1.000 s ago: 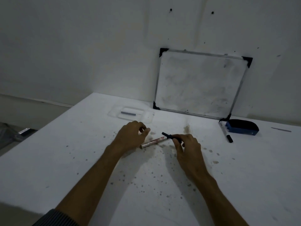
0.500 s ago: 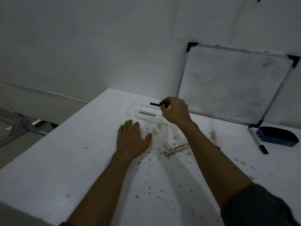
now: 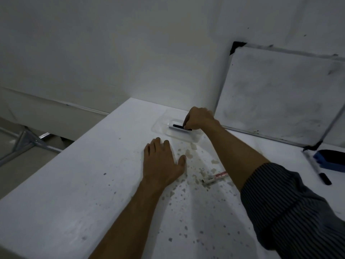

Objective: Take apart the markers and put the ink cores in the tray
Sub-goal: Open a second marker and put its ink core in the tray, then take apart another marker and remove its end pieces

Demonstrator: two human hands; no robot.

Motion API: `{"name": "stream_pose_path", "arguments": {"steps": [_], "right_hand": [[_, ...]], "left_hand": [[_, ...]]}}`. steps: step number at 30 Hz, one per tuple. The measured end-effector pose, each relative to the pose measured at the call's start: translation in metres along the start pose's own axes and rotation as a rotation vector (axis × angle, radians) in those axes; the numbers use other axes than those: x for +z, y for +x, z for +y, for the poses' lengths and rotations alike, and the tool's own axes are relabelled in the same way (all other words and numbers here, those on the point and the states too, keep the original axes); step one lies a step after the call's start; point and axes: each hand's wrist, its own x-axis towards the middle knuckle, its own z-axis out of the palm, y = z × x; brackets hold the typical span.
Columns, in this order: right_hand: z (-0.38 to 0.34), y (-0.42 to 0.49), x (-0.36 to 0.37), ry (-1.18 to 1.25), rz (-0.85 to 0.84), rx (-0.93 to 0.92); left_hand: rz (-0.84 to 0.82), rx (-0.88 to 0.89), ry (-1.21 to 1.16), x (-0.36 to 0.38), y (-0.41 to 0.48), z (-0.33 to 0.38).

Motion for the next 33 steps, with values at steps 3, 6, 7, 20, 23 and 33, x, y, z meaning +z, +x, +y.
{"name": "stream_pose_path", "arguments": {"steps": [3,6,7,20,23,33], "right_hand": [[0.01,-0.008,-0.012,0.205,-0.019,0.0],[0.033,-0.04,-0.032,0.43,0.062,-0.042],[0.043,-0.057,-0.038,0.481,0.106,-0.06],[0.177,-0.273,0.031,0.399,0.344,0.032],[0.191,-0.291,0.045,0.423,0.222,0.078],[0.198,-0.279,0.052,0.534,0.217,0.11]], "left_hand": [[-0.031,-0.017,0.017,-0.005,-0.002,0.004],[-0.002,-0.02,0.098,-0.013,-0.007,0.015],[0.011,0.002,0.129,-0.017,-0.009,0.02],[-0.012,0.461,-0.162,0.01,-0.052,0.076],[0.023,0.489,-0.116,0.014,-0.052,0.076],[-0.012,0.391,-0.208,0.008,-0.049,0.083]]}}
